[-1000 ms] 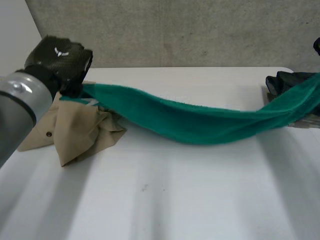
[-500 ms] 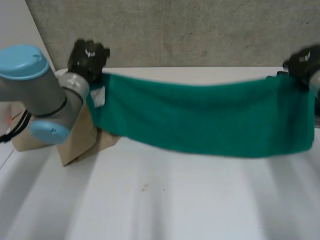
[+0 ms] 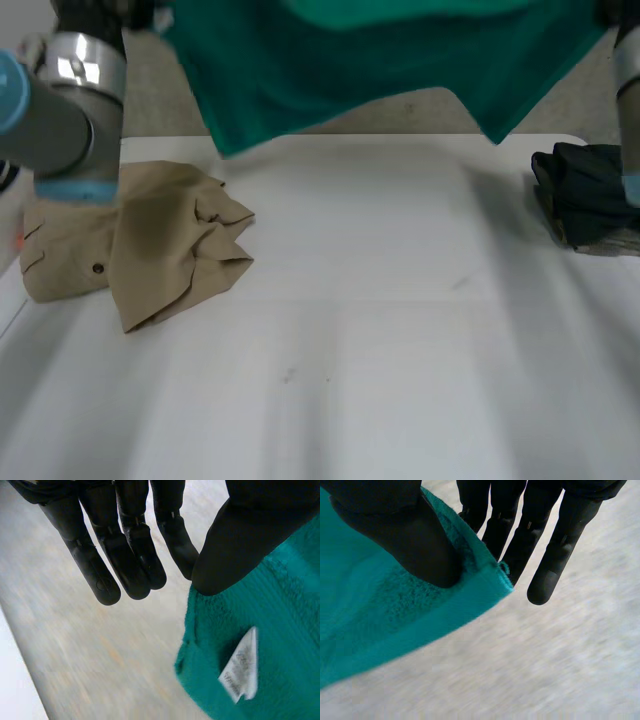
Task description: Fold the laundry.
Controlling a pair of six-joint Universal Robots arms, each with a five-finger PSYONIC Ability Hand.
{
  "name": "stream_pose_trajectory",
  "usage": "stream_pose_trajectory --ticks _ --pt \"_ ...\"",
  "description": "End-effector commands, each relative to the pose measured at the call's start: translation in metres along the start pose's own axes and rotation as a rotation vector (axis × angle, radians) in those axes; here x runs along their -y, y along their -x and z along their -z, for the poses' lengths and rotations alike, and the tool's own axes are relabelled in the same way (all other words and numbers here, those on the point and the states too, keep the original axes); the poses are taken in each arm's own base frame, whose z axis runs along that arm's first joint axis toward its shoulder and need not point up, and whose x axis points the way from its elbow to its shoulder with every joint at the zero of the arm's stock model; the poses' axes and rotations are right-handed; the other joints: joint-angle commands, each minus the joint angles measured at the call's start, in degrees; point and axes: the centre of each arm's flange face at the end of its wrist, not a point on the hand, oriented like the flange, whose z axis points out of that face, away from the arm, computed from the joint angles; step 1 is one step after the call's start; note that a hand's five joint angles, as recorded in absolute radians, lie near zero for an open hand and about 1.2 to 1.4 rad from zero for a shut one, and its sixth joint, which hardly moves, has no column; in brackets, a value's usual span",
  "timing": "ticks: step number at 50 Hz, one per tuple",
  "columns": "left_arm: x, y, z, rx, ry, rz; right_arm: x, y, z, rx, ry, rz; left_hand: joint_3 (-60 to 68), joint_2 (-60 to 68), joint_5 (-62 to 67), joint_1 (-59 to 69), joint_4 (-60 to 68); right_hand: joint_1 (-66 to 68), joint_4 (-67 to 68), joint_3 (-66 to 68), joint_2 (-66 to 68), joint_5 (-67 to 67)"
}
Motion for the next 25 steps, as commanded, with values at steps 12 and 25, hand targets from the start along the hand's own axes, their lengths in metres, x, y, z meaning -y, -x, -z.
stream_pose_trajectory --ticks 12,25 --pt "-0.042 -0.036 0.175 -0.337 0.685 0.053 -0.100 0.075 0.131 0.520 0.598 -0.038 11.6 11.3 13.8 13.0 11.2 15.3 11.2 11.6 12.2 11.6" --pt "0.060 -0.010 0.274 -0.645 1.020 -0.139 -0.055 -0.020 0.225 0.887 0.890 0.308 11.6 11.3 13.8 13.0 11.2 15.3 11.2 11.6 12.2 11.6"
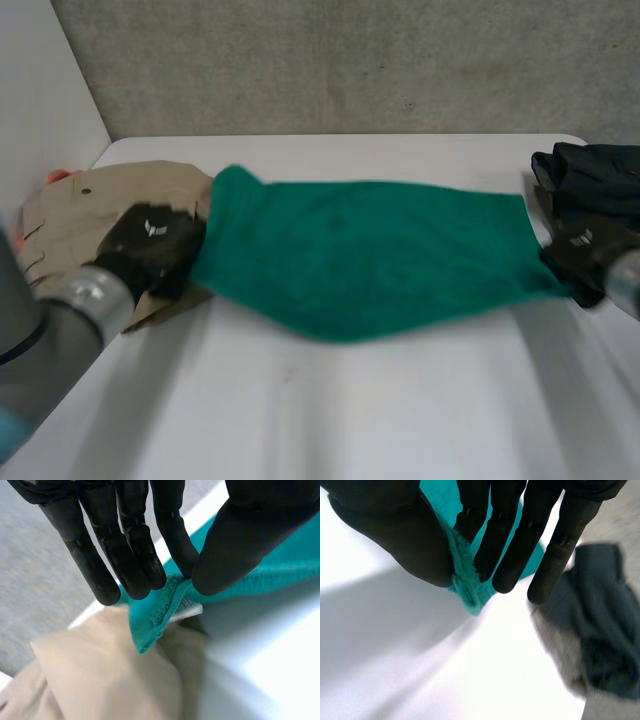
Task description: Fold the laundry.
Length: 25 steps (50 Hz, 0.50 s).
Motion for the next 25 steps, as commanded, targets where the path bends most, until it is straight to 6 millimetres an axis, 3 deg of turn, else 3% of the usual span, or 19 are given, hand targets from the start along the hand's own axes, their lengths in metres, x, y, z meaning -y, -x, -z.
stream_pose_trajectory --ticks 1,2,4,8,11,12,14,16,20,25 --pt "-0.012 -0.020 0.074 -0.161 0.241 -0.117 -0.026 -0.004 0.062 0.109 0.136 0.183 11.6 11.3 13.8 13.0 11.2 15.3 11.2 11.6 12.2 11.6" --pt "-0.017 -0.025 0.085 -0.204 0.291 -0.129 -0.027 -0.007 0.063 0.101 0.129 0.186 11.6 11.3 13.8 13.0 11.2 15.3 11.2 11.6 12.2 11.6" --pt "-0.019 -0.028 0.087 -0.218 0.303 -0.141 -0.029 -0.013 0.060 0.094 0.110 0.161 11.6 11.3 13.8 13.0 11.2 15.3 11.2 11.6 12.2 11.6" --pt "-0.019 -0.025 0.067 -0.171 0.234 -0.158 -0.030 -0.017 0.055 0.085 0.076 0.106 11.6 11.3 13.8 13.0 11.2 15.3 11.2 11.6 12.2 11.6" --pt "-0.013 -0.018 0.036 -0.094 0.116 -0.173 -0.034 -0.015 0.037 0.089 0.061 0.040 11.6 11.3 13.8 13.0 11.2 15.3 11.2 11.6 12.2 11.6" --pt "-0.010 -0.015 0.029 -0.074 0.082 -0.176 -0.039 -0.017 0.020 0.071 0.053 -0.005 11.6 11.3 13.8 13.0 11.2 15.3 11.2 11.6 12.2 11.6" --pt "-0.002 -0.012 0.002 -0.023 -0.013 -0.195 -0.040 -0.018 0.005 0.045 0.033 -0.033 11.6 11.3 13.8 13.0 11.2 15.3 11.2 11.6 12.2 11.6" --pt "0.003 -0.015 -0.013 -0.013 -0.064 -0.205 -0.032 -0.015 -0.012 0.001 -0.010 -0.040 11.6 11.3 13.8 13.0 11.2 15.3 11.2 11.6 12.2 11.6" --pt "0.015 -0.024 -0.065 0.017 -0.176 -0.230 -0.015 -0.017 -0.031 -0.100 -0.077 -0.030 11.6 11.3 13.8 13.0 11.2 15.3 11.2 11.6 12.2 11.6" --pt "0.012 -0.020 -0.114 0.068 -0.180 -0.230 -0.006 -0.016 -0.069 -0.197 -0.089 0.010 11.6 11.3 13.8 13.0 11.2 15.3 11.2 11.6 12.2 11.6"
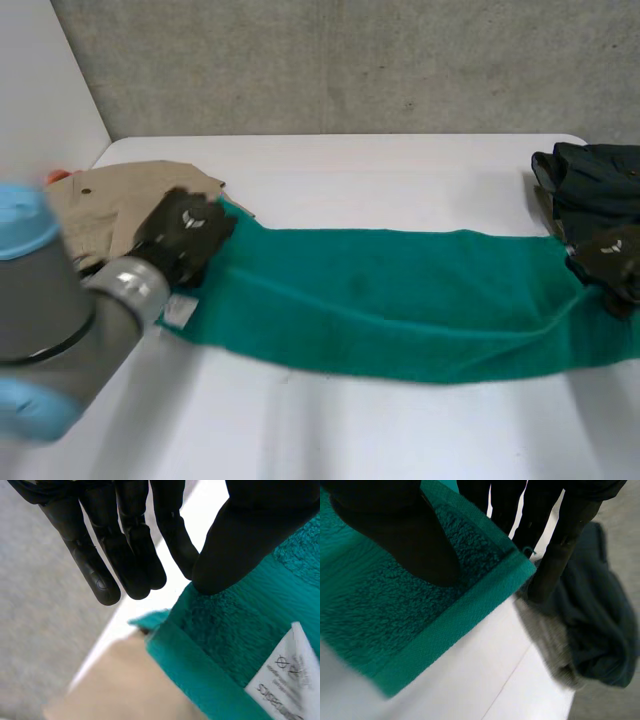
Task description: Fold the laundry.
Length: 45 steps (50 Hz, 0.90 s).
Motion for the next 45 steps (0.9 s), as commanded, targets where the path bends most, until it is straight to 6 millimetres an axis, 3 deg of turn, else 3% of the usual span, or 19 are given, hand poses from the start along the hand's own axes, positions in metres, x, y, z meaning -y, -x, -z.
stream_pose_trajectory --ticks 1,5,9,13,20,22,23,24,26,28,31,34,39,42,45 --pt "-0.008 -0.003 -0.077 0.075 -0.044 -0.016 0.017 0.005 -0.051 -0.149 -0.051 0.050 11.5 11.3 13.8 13.0 11.2 15.3 11.2 11.6 12.2 11.6" --pt "-0.013 0.002 -0.119 0.141 -0.067 -0.024 0.024 0.001 -0.073 -0.206 -0.091 0.059 11.5 11.3 13.8 13.0 11.2 15.3 11.2 11.6 12.2 11.6" --pt "-0.021 0.002 -0.146 0.174 -0.090 -0.029 0.027 -0.005 -0.096 -0.266 -0.131 0.065 11.5 11.3 13.8 13.0 11.2 15.3 11.2 11.6 12.2 11.6" --pt "-0.031 -0.001 -0.166 0.200 -0.094 -0.037 0.028 -0.013 -0.118 -0.342 -0.146 0.067 11.5 11.3 13.8 13.0 11.2 15.3 11.2 11.6 12.2 11.6" --pt "-0.042 -0.011 -0.177 0.200 -0.088 -0.066 0.021 -0.011 -0.143 -0.387 -0.110 0.095 11.5 11.3 13.8 13.0 11.2 15.3 11.2 11.6 12.2 11.6" --pt "-0.044 -0.016 -0.177 0.192 -0.087 -0.062 0.022 -0.007 -0.146 -0.385 -0.107 0.106 11.5 11.3 13.8 13.0 11.2 -32.3 -36.5 -36.1 -35.4 -36.0" --pt "-0.043 -0.017 -0.177 0.188 -0.090 -0.062 0.024 -0.001 -0.146 -0.379 -0.106 0.115 -13.8 -14.0 -11.5 -12.3 -14.1 -54.7 -58.8 -58.4 -57.8 -58.4" --pt "-0.042 -0.020 -0.177 0.183 -0.094 -0.063 0.026 0.003 -0.146 -0.372 -0.110 0.117 -43.7 -43.9 -41.4 -42.2 -44.0 -54.7 -58.8 -58.4 -57.8 -58.4" --pt "-0.037 -0.029 -0.174 0.166 -0.105 -0.058 0.032 0.009 -0.143 -0.360 -0.125 0.112 -45.2 -45.4 -42.9 -43.7 -45.5 -54.7 -58.8 -58.4 -57.8 -58.4" --pt "-0.037 -0.033 -0.172 0.158 -0.106 -0.056 0.040 0.012 -0.134 -0.350 -0.146 0.103 -58.5 -58.7 -56.2 -57.0 -58.8 -54.7 -58.8 -58.4 -57.8 -58.4" --pt "-0.029 -0.032 -0.166 0.166 -0.121 -0.047 0.052 0.003 -0.116 -0.360 -0.177 0.062 -58.5 -58.7 -56.2 -57.0 -58.8 -54.7 -58.8 -58.4 -57.8 -58.4" --pt "-0.007 -0.018 -0.152 0.182 -0.148 -0.025 0.057 -0.004 -0.102 -0.358 -0.204 0.009 -58.5 -58.7 -56.2 -57.0 -58.8 -54.7 -58.8 -58.4 -57.8 -58.4" --pt "0.012 -0.007 -0.124 0.173 -0.159 0.051 0.065 -0.008 -0.070 -0.252 -0.281 -0.102 -58.5 -58.7 -56.2 -57.0 -58.8 -54.7 -58.8 -58.4 -57.8 -58.4" --pt "0.022 0.001 -0.103 0.167 -0.163 0.115 0.057 -0.013 -0.056 -0.189 -0.257 -0.136 -58.5 -58.7 -56.2 -57.0 -58.8 -54.7 -58.8 -58.4 -57.8 -58.4" --pt "0.024 0.002 -0.084 0.151 -0.153 0.175 0.031 -0.023 -0.042 -0.105 -0.158 -0.202 -58.5 -58.7 -56.2 -57.0 -58.8 -47.4 -51.5 -51.2 -50.5 -51.1"
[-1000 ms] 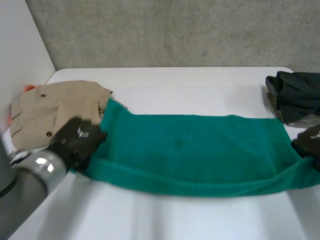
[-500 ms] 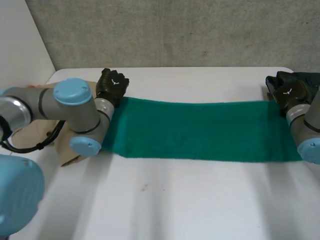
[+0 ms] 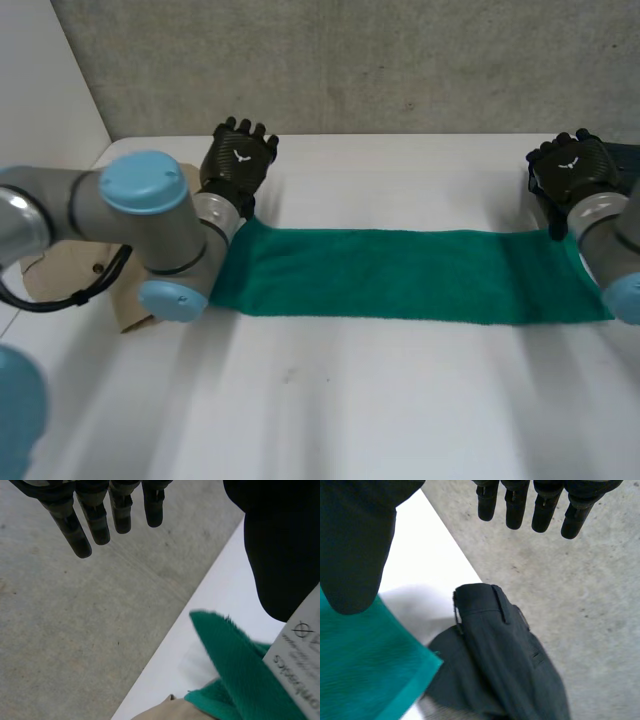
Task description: Fold the laundry.
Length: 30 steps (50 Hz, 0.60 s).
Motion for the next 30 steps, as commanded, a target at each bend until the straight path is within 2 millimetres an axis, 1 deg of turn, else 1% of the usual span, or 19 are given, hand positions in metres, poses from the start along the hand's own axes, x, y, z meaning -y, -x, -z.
stream_pose_trajectory --ticks 1,3,5,8,12,15,16,20,25,28,30 --pt "0.019 0.015 0.040 -0.015 0.023 0.130 -0.030 -0.024 0.038 0.174 0.167 -0.140 -2.3 -2.1 -2.9 -1.1 -1.7 7.0 7.7 7.9 7.6 7.2" --pt "0.021 0.016 0.052 -0.022 0.033 0.159 -0.040 -0.022 0.044 0.225 0.210 -0.164 -2.3 -2.1 -2.9 -1.1 -1.7 10.7 11.4 11.6 11.3 10.9" --pt "0.022 0.016 0.059 -0.026 0.040 0.173 -0.052 -0.018 0.052 0.277 0.248 -0.199 -2.3 -2.1 -2.9 -1.1 -1.7 16.2 16.9 17.1 16.9 16.5" --pt "0.019 0.014 0.069 -0.038 0.056 0.187 -0.060 -0.016 0.054 0.291 0.255 -0.212 -2.3 -2.1 -2.9 -1.1 -1.7 17.6 18.3 18.5 18.2 17.8" --pt "0.014 0.010 0.074 -0.046 0.068 0.190 -0.078 -0.021 0.051 0.250 0.245 -0.207 -2.3 -2.1 -2.9 -1.1 -1.7 17.9 18.7 18.8 18.6 18.2" --pt "0.011 0.008 0.074 -0.047 0.069 0.190 -0.087 -0.017 0.045 0.235 0.231 -0.197 -2.3 -2.1 -2.9 -1.1 -1.7 18.1 18.8 19.0 18.7 18.3" --pt "0.011 0.007 0.074 -0.048 0.070 0.191 -0.093 -0.014 0.041 0.226 0.225 -0.190 -2.3 -2.1 -2.9 -1.1 -1.7 18.1 18.8 19.0 18.7 18.3" --pt "0.010 0.008 0.072 -0.045 0.068 0.190 -0.101 -0.011 0.034 0.210 0.219 -0.174 -2.3 -2.1 -2.9 -1.1 -1.7 17.9 18.7 18.8 18.6 18.2" --pt "0.011 0.015 0.062 -0.017 0.047 0.188 -0.100 -0.012 0.034 0.204 0.211 -0.170 -0.8 -0.5 -1.3 0.5 -0.1 17.9 18.7 18.8 18.6 18.2" --pt "0.007 0.014 0.057 -0.015 0.050 0.185 -0.101 -0.011 0.035 0.207 0.215 -0.172 -0.4 -0.2 -1.0 0.8 0.2 17.9 18.7 18.8 18.6 18.2" --pt "0.005 0.012 0.051 -0.016 0.048 0.184 -0.101 -0.011 0.036 0.207 0.217 -0.171 2.8 3.0 2.2 4.0 3.4 17.8 18.5 18.7 18.4 18.0"
